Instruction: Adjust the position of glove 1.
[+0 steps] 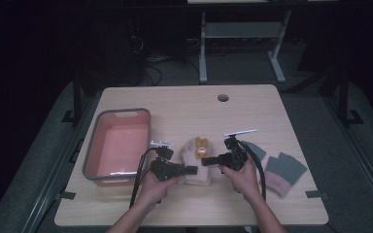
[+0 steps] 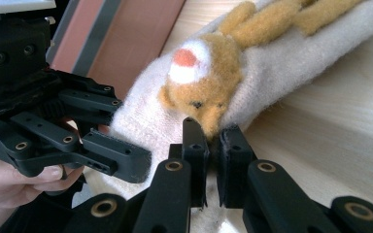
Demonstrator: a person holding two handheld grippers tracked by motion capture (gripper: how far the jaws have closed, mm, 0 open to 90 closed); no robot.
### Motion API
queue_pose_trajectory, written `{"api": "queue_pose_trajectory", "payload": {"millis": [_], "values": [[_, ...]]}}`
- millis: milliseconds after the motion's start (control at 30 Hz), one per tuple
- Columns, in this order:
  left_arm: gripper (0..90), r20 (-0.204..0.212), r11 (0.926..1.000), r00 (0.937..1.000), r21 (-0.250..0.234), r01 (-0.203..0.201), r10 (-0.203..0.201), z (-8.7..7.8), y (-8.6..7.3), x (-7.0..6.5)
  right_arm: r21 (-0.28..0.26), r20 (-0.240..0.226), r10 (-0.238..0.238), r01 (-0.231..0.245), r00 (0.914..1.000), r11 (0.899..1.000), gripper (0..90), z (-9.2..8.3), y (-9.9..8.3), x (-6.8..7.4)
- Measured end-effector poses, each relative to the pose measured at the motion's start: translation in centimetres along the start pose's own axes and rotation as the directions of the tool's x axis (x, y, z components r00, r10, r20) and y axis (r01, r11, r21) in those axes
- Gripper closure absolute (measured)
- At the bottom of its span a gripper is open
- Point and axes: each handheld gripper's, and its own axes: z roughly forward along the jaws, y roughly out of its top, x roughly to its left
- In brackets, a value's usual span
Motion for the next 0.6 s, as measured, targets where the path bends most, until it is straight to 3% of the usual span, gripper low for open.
{"api": "queue_pose_trajectory", "payload": {"millis": [433, 600], "values": [[67.1, 0.022, 0.9991, 0.9989, -0.013, -0.04, 0.04, -1.4, 1.1, -0.5, -0.027, -0.013, -0.031, 0.03, 0.9994, 0.999, 83.9, -0.9, 0.8, 1.3], [67.1, 0.025, 0.9987, 0.9985, -0.014, -0.048, 0.049, -1.8, 1.4, -0.7, -0.036, -0.03, -0.023, 0.022, 0.9993, 0.999, 83.9, -1.1, 1.0, 1.6]]}}
